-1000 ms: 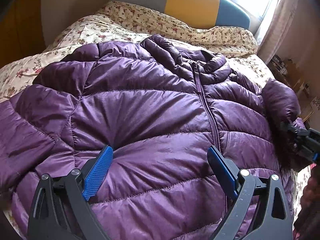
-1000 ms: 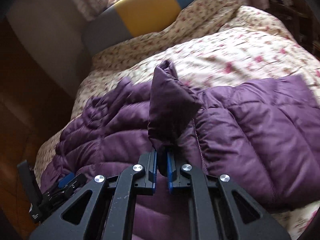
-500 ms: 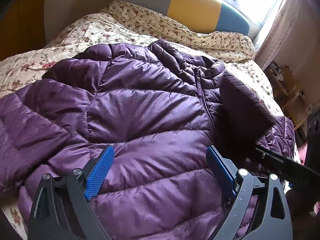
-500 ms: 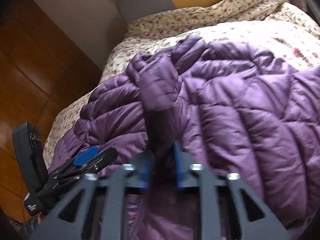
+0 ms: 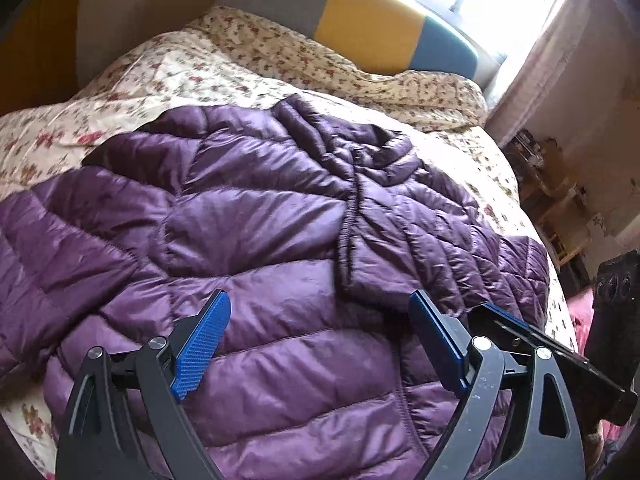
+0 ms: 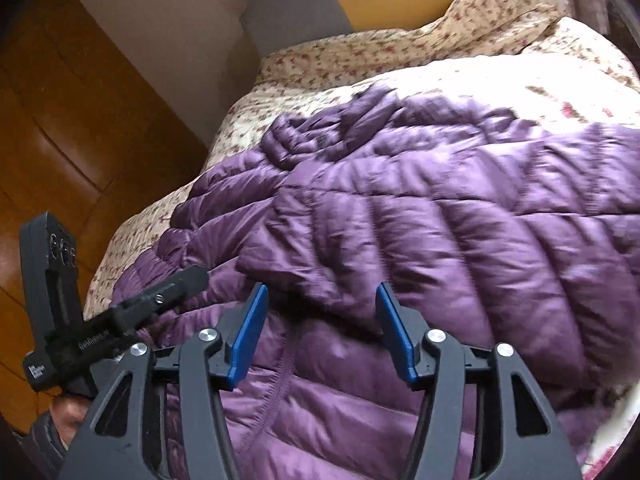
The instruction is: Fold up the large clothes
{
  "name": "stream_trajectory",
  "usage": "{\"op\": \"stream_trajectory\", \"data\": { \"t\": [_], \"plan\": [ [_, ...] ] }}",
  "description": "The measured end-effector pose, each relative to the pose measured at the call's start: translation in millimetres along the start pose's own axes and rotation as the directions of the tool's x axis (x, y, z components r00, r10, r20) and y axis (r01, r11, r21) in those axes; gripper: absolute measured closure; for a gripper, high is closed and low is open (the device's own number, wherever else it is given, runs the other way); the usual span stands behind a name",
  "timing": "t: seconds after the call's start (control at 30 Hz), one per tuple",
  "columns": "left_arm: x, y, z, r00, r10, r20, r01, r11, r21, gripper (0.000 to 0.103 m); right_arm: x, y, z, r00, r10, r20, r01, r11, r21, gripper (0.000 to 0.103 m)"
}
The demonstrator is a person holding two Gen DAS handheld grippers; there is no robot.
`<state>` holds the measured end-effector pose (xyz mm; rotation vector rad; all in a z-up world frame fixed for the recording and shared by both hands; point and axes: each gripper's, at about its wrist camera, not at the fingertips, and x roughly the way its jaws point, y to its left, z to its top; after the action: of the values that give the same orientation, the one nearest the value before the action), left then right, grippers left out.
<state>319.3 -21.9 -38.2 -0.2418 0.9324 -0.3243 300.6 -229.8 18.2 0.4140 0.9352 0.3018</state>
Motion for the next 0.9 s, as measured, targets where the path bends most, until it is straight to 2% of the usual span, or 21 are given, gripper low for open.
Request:
{"op": "stream_trajectory", "data": {
  "t": [0.07,0.17,0.23,0.37,0.4,0.43,0.5,0.57,0.67,0.9],
  "plan": [
    [5.0,-9.0,2.7,1.0,-0.009,-0.014,0.01,1.0,0.028,0.024,-14.2,-11.8,-1.1,0.999,-0.025,0.021,0.025,1.0,0.017,0.044],
    [17.1,-17.4,6.5,0.999,-0.025,-0.041,0.027,0.999,0.045,0.027,-42.7,-37.0,0.7,0.994,-0.078,0.079,0.074,0.995,0.061,0.044],
    [25.9,-22.1,8.5,0.997,-0.053,-0.063,0.056,0.998,0.042,0.035,-63.3,-55.4,2.9,0.985,-0.12,0.12,0.11,0.99,0.091,0.043],
    [37.6,-28.7,10.9,0.995,-0.061,-0.078,0.065,0.997,0.044,0.036,-94.4,-88.0,7.9,0.962,-0.204,0.181,0.176,0.971,0.16,0.043],
    [40.5,-29.5,11.5,0.995,-0.064,-0.082,0.067,0.997,0.044,0.04,-100.6,-98.3,9.4,0.954,-0.227,0.193,0.192,0.964,0.185,0.043],
    [44.5,-29.7,12.1,0.993,-0.07,-0.094,0.074,0.996,0.041,0.05,-104.8,-106.2,9.3,0.95,-0.241,0.198,0.2,0.958,0.206,0.043],
    [49.7,-28.5,12.7,0.992,-0.071,-0.105,0.074,0.997,0.032,0.054,-107.6,-123.8,10.4,0.942,-0.273,0.195,0.221,0.942,0.251,0.042],
    [53.1,-28.5,13.2,0.992,-0.072,-0.107,0.077,0.996,0.036,0.074,-105.3,-135.0,12.0,0.94,-0.288,0.184,0.232,0.933,0.276,0.042],
    [51.7,-24.8,12.4,0.988,-0.115,-0.098,0.118,0.993,0.024,0.09,-94.5,-144.7,14.8,0.939,-0.305,0.157,0.252,0.923,0.29,0.042],
    [27.6,-11.6,16.6,0.988,-0.148,-0.038,0.148,0.989,0.001,0.095,-69.6,-128.2,20.2,0.949,-0.282,0.137,0.241,0.936,0.257,0.042]
  ]
}}
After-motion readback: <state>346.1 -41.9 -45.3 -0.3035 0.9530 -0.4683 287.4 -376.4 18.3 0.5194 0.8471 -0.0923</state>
